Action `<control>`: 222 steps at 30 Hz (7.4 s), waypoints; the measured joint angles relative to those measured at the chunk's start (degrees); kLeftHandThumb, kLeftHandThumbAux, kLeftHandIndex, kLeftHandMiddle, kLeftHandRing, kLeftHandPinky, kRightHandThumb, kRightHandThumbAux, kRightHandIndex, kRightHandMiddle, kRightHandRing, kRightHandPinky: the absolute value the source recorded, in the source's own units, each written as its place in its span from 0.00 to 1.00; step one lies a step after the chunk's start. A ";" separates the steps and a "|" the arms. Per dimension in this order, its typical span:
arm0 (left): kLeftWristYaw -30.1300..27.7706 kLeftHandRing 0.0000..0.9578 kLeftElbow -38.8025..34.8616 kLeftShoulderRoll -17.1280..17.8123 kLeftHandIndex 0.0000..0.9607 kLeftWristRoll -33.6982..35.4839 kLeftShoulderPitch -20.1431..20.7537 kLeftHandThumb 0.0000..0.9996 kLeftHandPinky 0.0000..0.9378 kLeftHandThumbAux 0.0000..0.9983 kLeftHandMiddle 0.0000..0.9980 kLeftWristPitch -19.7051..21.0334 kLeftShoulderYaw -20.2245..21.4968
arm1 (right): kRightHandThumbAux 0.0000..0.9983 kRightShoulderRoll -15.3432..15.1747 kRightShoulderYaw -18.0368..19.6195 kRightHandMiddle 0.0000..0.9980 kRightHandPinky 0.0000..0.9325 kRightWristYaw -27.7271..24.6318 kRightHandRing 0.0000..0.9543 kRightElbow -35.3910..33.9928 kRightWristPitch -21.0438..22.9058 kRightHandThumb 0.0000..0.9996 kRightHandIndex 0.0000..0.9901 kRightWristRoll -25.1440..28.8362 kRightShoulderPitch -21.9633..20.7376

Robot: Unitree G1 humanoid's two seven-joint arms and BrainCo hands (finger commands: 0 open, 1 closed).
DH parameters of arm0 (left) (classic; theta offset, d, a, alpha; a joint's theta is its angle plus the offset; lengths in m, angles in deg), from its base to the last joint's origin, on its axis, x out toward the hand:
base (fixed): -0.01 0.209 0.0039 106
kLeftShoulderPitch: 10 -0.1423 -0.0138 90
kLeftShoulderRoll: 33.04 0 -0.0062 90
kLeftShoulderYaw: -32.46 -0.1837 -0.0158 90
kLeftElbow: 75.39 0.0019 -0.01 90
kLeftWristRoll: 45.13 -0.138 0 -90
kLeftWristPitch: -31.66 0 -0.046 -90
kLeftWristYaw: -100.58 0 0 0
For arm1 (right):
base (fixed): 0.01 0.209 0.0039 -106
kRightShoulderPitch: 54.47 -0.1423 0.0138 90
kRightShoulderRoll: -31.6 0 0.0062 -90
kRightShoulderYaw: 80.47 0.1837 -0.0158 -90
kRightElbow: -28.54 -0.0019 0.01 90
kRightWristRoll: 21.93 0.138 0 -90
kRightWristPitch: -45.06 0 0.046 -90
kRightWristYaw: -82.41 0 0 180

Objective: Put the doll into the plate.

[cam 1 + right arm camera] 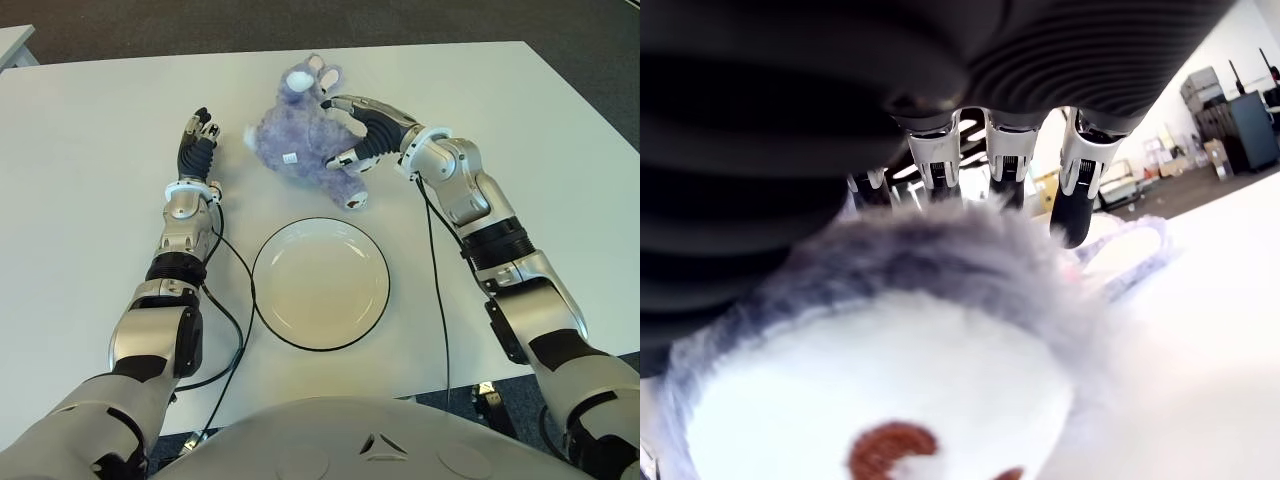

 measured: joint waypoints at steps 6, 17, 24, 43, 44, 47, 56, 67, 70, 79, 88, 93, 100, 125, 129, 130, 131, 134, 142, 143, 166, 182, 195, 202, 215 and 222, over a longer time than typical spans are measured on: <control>0.00 0.00 -0.15 0.01 0.00 0.01 -0.06 0.59 0.07 0.39 0.00 0.15 0.04 | 0.55 0.14 -0.39 0.00 0.13 2.06 0.02 2.13 -0.80 0.10 0.04 -0.48 -0.38; 0.00 0.00 -0.37 0.01 0.00 0.00 -0.13 0.60 0.06 0.39 0.00 0.43 0.17 | 0.55 0.41 -1.43 0.00 0.12 5.30 0.02 4.74 -1.41 0.14 0.04 -2.74 -1.57; 0.00 0.00 -0.37 0.01 0.00 -0.02 -0.13 0.60 0.06 0.39 0.00 0.44 0.25 | 0.54 0.56 -2.53 0.03 0.11 6.81 0.04 5.21 -0.51 0.14 0.04 -5.48 -1.62; 0.00 0.00 -0.36 0.00 0.00 -0.01 -0.12 0.59 0.06 0.39 0.00 0.56 0.62 | 0.53 0.43 -4.06 0.26 0.33 8.45 0.30 5.38 1.13 0.27 0.18 -10.48 -1.89; 0.00 0.00 -0.36 0.00 0.00 0.00 -0.12 0.59 0.06 0.39 0.00 0.57 0.65 | 0.53 0.43 -4.06 0.27 0.33 8.46 0.30 5.38 1.13 0.28 0.18 -10.48 -1.89; 0.00 0.00 -0.35 0.00 0.00 -0.01 -0.12 0.60 0.08 0.39 0.00 0.59 0.77 | 0.53 0.44 -4.06 0.29 0.33 8.46 0.32 5.41 1.13 0.30 0.19 -10.45 -1.89; 0.00 0.01 -0.34 -0.02 0.00 -0.04 -0.09 0.60 0.07 0.39 0.00 0.78 1.12 | 0.54 0.43 -4.05 0.33 0.39 8.68 0.37 6.05 1.08 0.35 0.21 -10.37 -1.90; 0.00 0.00 -0.33 -0.05 0.00 -0.07 -0.07 0.59 0.09 0.39 0.00 0.79 1.19 | 0.55 0.17 -4.10 0.37 0.43 8.73 0.41 6.94 0.48 0.37 0.22 -10.26 -1.90; 0.01 0.00 -0.32 -0.05 0.00 -0.07 -0.07 0.59 0.08 0.39 0.00 0.79 1.20 | 0.56 0.08 -4.13 0.39 0.48 8.70 0.43 7.10 0.35 0.39 0.22 -10.25 -1.91; 0.02 0.01 -0.27 -0.09 0.00 -0.07 -0.03 0.61 0.10 0.40 0.00 0.79 1.28 | 0.57 -0.01 -4.44 0.42 0.53 8.70 0.47 7.88 -0.67 0.41 0.22 -10.24 -1.91; 0.02 0.01 -0.27 -0.13 0.00 -0.07 -0.01 0.60 0.09 0.40 0.00 0.82 1.32 | 0.58 0.00 -4.82 0.45 0.55 8.63 0.50 8.52 -0.71 0.41 0.23 -10.24 -1.92; 0.02 0.01 -0.27 -0.13 0.00 -0.07 -0.01 0.60 0.09 0.40 0.00 0.82 1.34 | 0.57 0.01 -4.92 0.48 0.60 8.62 0.53 8.77 -0.71 0.41 0.24 -10.24 -1.92; 0.02 0.00 -0.26 -0.13 0.00 -0.06 0.00 0.60 0.07 0.40 0.00 0.84 1.38 | 0.58 0.01 -5.20 0.61 0.72 8.33 0.66 9.04 -0.71 0.40 0.34 -10.29 -1.92; 0.02 0.01 0.02 -0.15 0.00 -0.02 0.14 0.61 0.08 0.42 0.00 0.81 1.46 | 0.71 0.33 -6.69 0.77 0.87 10.93 0.81 10.10 -0.74 0.70 0.44 -10.87 -1.85; 0.02 0.01 0.02 -0.16 0.00 -0.01 0.14 0.60 0.07 0.42 0.00 0.81 1.47 | 0.71 0.63 -6.70 0.77 0.87 13.16 0.83 10.65 -1.07 0.70 0.44 -10.92 -1.74; 0.02 0.01 0.02 -0.16 0.00 -0.01 0.14 0.60 0.07 0.42 0.00 0.81 1.48 | 0.71 0.72 -6.70 0.77 0.87 13.63 0.83 10.87 -1.29 0.70 0.44 -10.90 -1.73; 0.02 0.01 0.02 -0.17 0.00 -0.01 0.14 0.60 0.07 0.42 0.00 0.81 1.48 | 0.71 0.79 -6.70 0.77 0.87 14.02 0.83 11.08 -1.46 0.71 0.44 -10.88 -1.73; 0.02 0.00 0.02 -0.17 0.00 -0.01 0.14 0.60 0.07 0.41 0.00 0.81 1.48 | 0.71 1.02 -6.68 0.77 0.87 14.85 0.83 11.70 -1.81 0.71 0.44 -10.72 -1.69; 0.02 0.00 0.03 -0.22 0.00 -0.01 0.16 0.60 0.07 0.41 0.00 0.81 1.48 | 0.71 1.35 -6.57 0.77 0.85 15.51 0.82 12.82 -2.57 0.71 0.45 -10.07 -1.68; 0.02 0.00 0.04 -0.23 0.00 -0.01 0.17 0.60 0.07 0.41 0.00 0.81 1.49 | 0.71 1.37 -6.56 0.77 0.85 15.53 0.82 12.91 -2.62 0.71 0.45 -9.99 -1.68; 0.03 0.00 0.04 -0.30 0.00 -0.01 0.20 0.60 0.06 0.42 0.00 0.81 1.52 | 0.71 2.35 -4.35 0.82 0.89 18.87 0.87 15.53 -6.28 0.71 0.45 -6.90 -1.49; 0.03 0.00 0.12 -0.32 0.00 0.00 0.30 0.59 0.06 0.42 0.00 0.80 1.57 | 0.71 2.66 -2.82 0.83 0.88 25.01 0.87 19.37 -14.91 0.72 0.44 -6.22 -1.51; 0.03 0.00 0.13 -0.32 0.00 -0.04 0.35 0.58 0.07 0.42 0.00 0.80 1.56 | 0.71 2.63 -2.35 0.82 0.88 30.01 0.87 21.57 -19.21 0.72 0.45 -6.39 -1.69; 0.03 0.00 0.20 -0.32 0.00 -0.04 0.39 0.58 0.05 0.42 0.00 0.78 1.56 | 0.71 2.40 -2.07 0.83 0.88 31.80 0.87 21.66 -20.22 0.72 0.45 -6.41 -1.99; 0.03 0.00 0.48 -0.32 0.00 -0.04 0.50 0.57 0.07 0.43 0.00 0.64 1.58 | 0.71 1.53 -0.26 0.83 0.89 32.23 0.88 19.87 -20.52 0.71 0.45 -6.41 -2.06; 0.04 0.00 0.68 -0.31 0.00 -0.04 0.59 0.57 0.06 0.43 0.00 0.52 1.57 | 0.71 1.44 0.33 0.83 0.88 32.22 0.87 19.07 -20.48 0.71 0.45 -6.36 -2.07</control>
